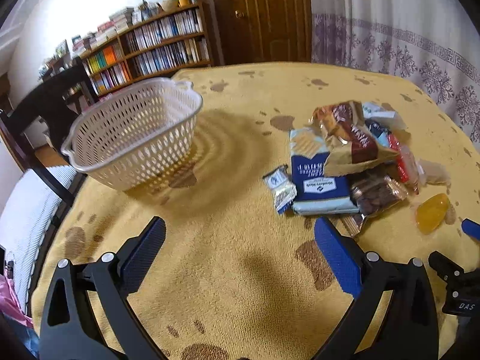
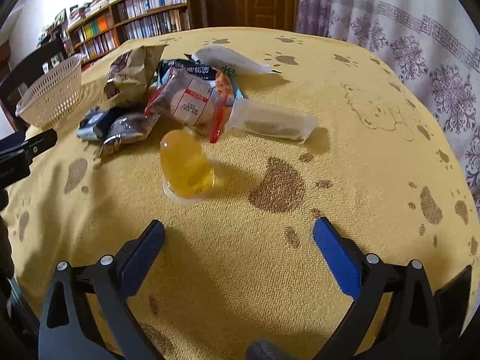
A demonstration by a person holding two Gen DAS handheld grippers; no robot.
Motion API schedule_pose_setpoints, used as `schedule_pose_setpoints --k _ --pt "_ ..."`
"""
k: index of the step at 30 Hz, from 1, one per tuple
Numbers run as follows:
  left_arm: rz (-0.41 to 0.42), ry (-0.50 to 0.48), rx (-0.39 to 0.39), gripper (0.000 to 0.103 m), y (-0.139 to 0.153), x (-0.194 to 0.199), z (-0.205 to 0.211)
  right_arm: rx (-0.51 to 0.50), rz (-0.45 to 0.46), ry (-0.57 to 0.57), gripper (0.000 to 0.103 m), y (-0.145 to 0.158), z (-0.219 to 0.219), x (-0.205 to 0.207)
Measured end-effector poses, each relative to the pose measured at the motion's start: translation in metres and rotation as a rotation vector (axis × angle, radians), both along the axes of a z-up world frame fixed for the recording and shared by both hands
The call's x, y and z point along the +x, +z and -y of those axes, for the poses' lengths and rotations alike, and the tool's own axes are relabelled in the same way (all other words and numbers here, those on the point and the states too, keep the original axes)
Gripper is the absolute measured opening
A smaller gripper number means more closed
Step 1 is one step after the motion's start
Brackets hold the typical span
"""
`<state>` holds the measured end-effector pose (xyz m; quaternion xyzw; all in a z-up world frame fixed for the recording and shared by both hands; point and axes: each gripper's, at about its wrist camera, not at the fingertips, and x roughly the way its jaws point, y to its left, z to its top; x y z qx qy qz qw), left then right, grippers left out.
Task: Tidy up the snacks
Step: 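Grasp the small silver-wrapped snack with the left tool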
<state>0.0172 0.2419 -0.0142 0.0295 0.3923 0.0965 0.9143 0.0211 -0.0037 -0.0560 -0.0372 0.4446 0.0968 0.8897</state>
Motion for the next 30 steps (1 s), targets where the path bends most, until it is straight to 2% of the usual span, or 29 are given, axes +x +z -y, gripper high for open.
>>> schedule_pose_setpoints --k 7,18,24,26,30 --pt "-0.043 -0.041 -0.049 0.101 -0.012 0.015 -0.003 0.001 -0.003 0.011 0.098 0.001 0.002 -0.001" --pt "-0.047 0.017 -0.087 0.1 -0.015 0.052 -0.021 -0.003 -0.001 0.012 0.098 0.002 0.003 0.002" --pt "-0.05 0.006 -0.089 0.081 -0.022 0.062 -0.021 -0.006 -0.004 0.014 0.098 0.002 0.001 0.003" --pt "-0.06 -0.001 -0.083 0.068 -0.023 0.065 -0.019 -0.008 -0.004 0.014 0.098 0.002 0.001 0.003" --pt "-0.069 -0.011 -0.071 0.062 -0.024 0.071 -0.014 -0.008 -0.003 0.014 0.098 0.002 0.001 0.003"
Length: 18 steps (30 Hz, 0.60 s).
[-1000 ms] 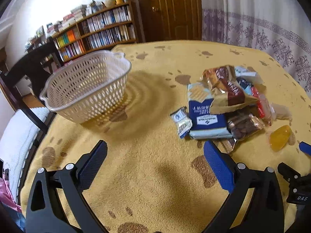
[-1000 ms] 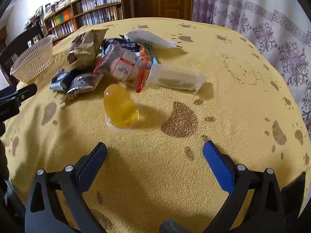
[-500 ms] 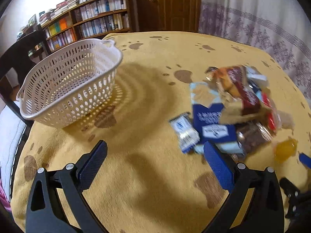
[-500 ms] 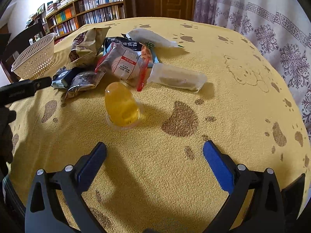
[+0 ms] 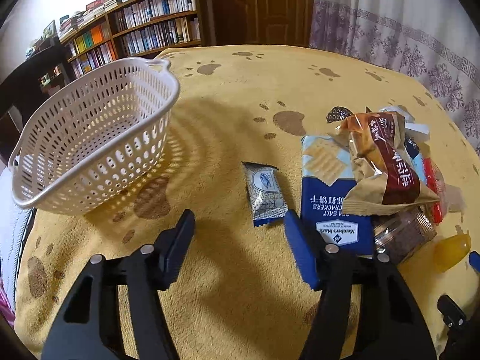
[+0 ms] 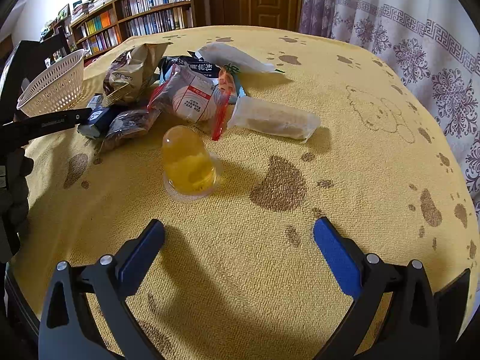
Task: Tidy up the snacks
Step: 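Grasp the small silver-wrapped snack with the left tool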
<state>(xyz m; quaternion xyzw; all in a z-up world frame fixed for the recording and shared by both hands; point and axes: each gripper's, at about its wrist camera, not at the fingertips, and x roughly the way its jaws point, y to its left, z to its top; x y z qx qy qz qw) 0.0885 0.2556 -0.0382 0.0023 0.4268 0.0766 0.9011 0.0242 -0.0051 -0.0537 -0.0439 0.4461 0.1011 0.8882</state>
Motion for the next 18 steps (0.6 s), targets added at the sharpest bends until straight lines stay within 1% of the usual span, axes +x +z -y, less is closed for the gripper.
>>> schedule_pose_setpoints --k 6,11,12,13,16,18 --pt "0.018 -0.016 0.011 0.061 0.01 0.003 0.005 0.0 0.0 0.0 0.098 0.0 0.0 0.0" --pt "0.005 -0.003 0.006 0.061 0.008 0.015 0.001 0.0 0.0 0.0 0.098 0.0 0.0 0.0" --pt "0.003 0.002 0.006 0.06 0.006 0.018 0.001 0.0 0.0 0.0 0.098 0.0 0.0 0.0" --pt "-0.001 0.005 0.006 0.054 0.004 0.021 0.001 0.0 0.0 0.0 0.098 0.0 0.0 0.0" --pt "-0.004 0.007 0.004 0.045 -0.002 0.027 0.0 0.0 0.0 0.0 0.098 0.0 0.0 0.0" --pt "0.005 0.01 -0.011 0.036 -0.002 0.027 -0.003 0.0 0.001 0.0 0.098 0.0 0.0 0.0"
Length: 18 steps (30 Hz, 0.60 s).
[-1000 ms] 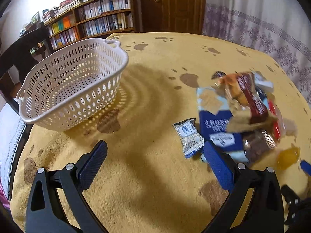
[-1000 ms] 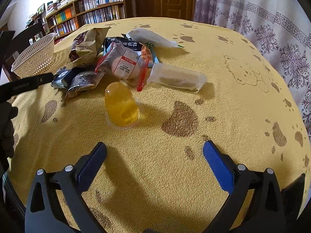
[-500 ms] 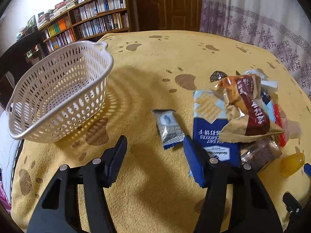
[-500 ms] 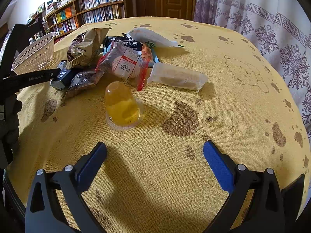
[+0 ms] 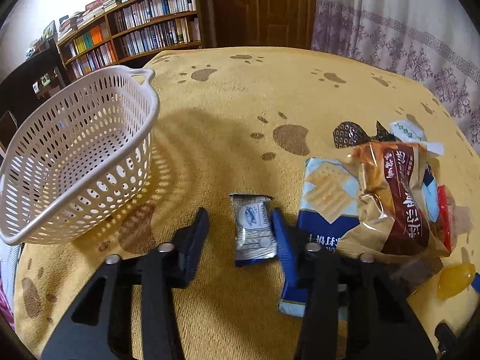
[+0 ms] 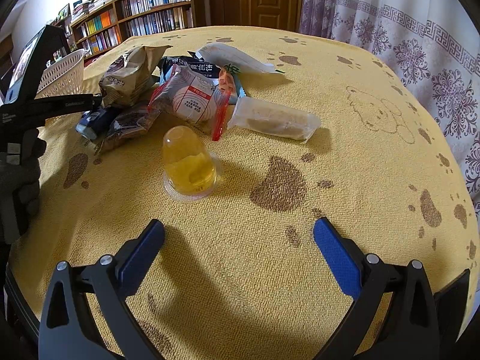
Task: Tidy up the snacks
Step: 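Grasp the small silver-wrapped snack with the left tool, then drop the silver snack into the basket with the left tool while the right tool grasps the jelly cup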
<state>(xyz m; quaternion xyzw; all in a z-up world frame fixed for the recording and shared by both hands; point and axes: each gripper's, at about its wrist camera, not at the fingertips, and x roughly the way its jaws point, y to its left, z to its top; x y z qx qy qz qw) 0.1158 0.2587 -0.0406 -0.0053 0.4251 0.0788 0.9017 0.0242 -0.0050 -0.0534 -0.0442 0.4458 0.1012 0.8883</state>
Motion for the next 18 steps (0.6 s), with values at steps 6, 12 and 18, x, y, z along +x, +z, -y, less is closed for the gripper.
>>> schedule_pose_setpoints --k 6,12,18 --pt "0.048 -0.025 -0.089 0.022 0.005 -0.016 -0.011 0.001 0.001 0.001 0.098 0.0 0.0 0.0" --pt "0.117 -0.051 -0.063 0.022 0.019 -0.042 -0.008 0.004 0.003 0.004 0.098 0.002 0.0 0.0" --pt "0.209 -0.079 -0.039 0.022 0.05 -0.064 -0.002 0.008 0.004 0.005 0.098 0.003 0.001 0.001"
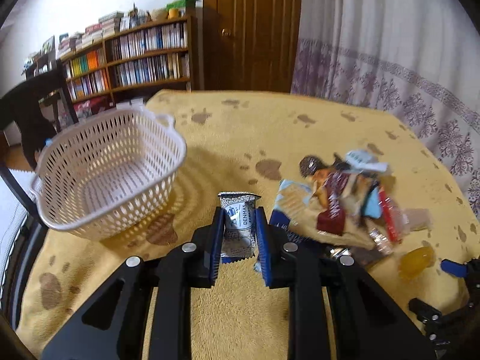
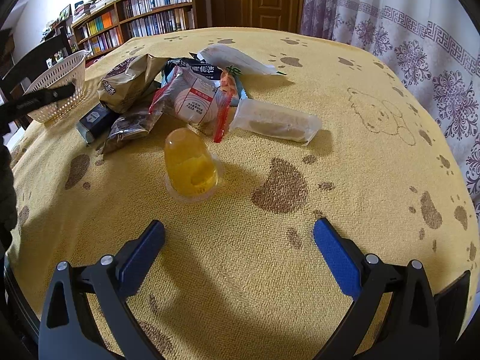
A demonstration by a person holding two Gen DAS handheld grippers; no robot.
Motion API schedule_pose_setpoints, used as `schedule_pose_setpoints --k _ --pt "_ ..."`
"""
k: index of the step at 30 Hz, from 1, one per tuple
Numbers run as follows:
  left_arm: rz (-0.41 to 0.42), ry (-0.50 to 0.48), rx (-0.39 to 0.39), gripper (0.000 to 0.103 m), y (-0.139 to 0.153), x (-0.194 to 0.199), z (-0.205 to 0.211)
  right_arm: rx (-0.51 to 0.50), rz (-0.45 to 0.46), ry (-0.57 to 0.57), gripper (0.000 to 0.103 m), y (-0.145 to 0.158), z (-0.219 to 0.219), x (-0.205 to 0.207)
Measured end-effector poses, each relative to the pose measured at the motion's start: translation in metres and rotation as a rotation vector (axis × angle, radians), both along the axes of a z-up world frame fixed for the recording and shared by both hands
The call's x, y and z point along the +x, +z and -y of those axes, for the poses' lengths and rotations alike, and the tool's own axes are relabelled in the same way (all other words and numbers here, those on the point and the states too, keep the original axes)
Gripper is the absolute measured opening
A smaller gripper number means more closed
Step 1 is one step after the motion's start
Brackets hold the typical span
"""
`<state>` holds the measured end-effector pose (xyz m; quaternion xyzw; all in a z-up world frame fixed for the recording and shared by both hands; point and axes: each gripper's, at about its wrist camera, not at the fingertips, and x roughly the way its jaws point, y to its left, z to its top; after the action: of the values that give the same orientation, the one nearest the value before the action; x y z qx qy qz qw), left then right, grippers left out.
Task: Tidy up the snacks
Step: 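Drop the silver snack into the basket with the left tool while the right tool grasps the jelly cup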
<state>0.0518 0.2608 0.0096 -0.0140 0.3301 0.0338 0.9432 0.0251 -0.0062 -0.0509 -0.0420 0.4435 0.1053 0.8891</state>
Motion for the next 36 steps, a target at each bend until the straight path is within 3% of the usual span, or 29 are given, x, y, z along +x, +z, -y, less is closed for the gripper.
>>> schedule_pose_setpoints --k 8,11,20,22,25,36 --pt "0.059 -0.02 -0.015 0.022 0.023 -0.016 0.002 0.042 0.044 0.048 0.098 0.007 -0.004 -0.005" --pt "0.075 -0.018 -0.021 0.022 0.031 -0.018 -0.001 0.104 0.059 0.075 0.098 0.014 -0.006 -0.004" --pt "0.105 0.057 -0.045 0.022 0.046 -0.019 -0.031 0.173 0.055 0.07 0.067 0.021 -0.022 0.022" --pt "0.106 0.084 -0.052 0.022 0.048 -0.019 -0.041 0.168 0.049 0.07 0.049 0.017 -0.027 0.027" --pt "0.117 0.119 -0.067 0.022 0.052 -0.019 -0.055 0.114 0.064 0.052 0.037 0.011 -0.032 0.028" --pt "0.144 0.243 -0.1 0.022 0.055 -0.013 -0.106 0.139 0.099 0.008 0.034 0.021 -0.021 0.021"
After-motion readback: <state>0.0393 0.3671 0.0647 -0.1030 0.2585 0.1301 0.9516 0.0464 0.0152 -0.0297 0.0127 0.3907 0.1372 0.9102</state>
